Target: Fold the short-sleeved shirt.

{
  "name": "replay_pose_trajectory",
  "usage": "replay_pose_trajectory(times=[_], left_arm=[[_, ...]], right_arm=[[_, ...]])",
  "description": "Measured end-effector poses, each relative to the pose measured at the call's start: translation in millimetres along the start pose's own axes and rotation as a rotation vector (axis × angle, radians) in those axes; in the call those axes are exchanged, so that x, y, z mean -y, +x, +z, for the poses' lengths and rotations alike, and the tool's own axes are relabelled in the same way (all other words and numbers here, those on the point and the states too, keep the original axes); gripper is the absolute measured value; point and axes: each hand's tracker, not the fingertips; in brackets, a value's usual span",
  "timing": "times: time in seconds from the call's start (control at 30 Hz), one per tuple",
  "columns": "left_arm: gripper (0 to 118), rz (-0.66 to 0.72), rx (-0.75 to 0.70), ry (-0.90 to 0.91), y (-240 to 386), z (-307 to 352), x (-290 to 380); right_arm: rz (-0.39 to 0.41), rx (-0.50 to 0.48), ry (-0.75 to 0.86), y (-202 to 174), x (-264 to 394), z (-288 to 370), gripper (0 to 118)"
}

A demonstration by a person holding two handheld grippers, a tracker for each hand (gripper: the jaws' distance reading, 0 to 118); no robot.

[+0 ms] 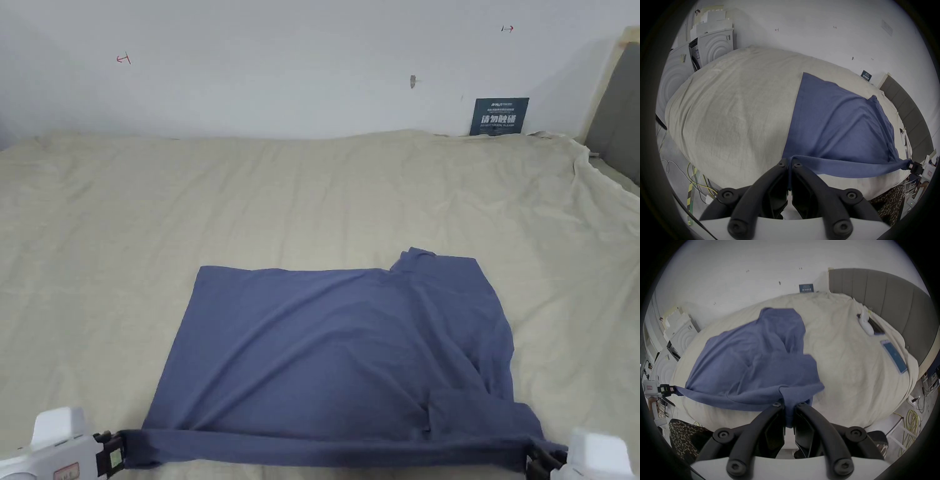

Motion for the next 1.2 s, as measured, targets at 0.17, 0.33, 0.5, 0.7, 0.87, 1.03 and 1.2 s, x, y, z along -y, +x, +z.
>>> replay_pose_trajectory(times=[0.17,0.33,0.5,0.7,0.87,1.03,1.2], left_arm=[[0,-0.002,0.006,0.040,8.4,-9.5,-36.3],[0,-0.040,-0.006,0.053,23.9,-34.5,-73.5],[0,-0.114,-0.042,0.007,38.9,-80.5,-103.4],[0,-0.151,-0.083,-0.069,51.8,-141.5,-124.0],[0,-0.167,-0.137,-0.164,59.9,-178.3,-126.2],[4,-0.116,-0.128,-0.181,60.4,-178.2,-130.9],[95,0.002,-0.089,-0.082,59.5,-140.0,-137.4]], right_arm=[[0.025,-0.013,0.047,-3.0,-43.2,-9.9,6],[0.027,-0.016,0.033,-5.7,-80.8,-40.2,6],[-0.025,-0.033,-0.060,4.9,-107.2,-92.4,6],[-0.085,-0.008,-0.160,11.8,-120.8,-153.1,6],[-0.033,0.057,-0.244,16.9,-119.8,-199.8,6],[-0.026,0.078,-0.251,4.6,-118.6,-192.8,7],[-0.014,0.070,-0.098,-14.7,-134.2,-134.5,68]])
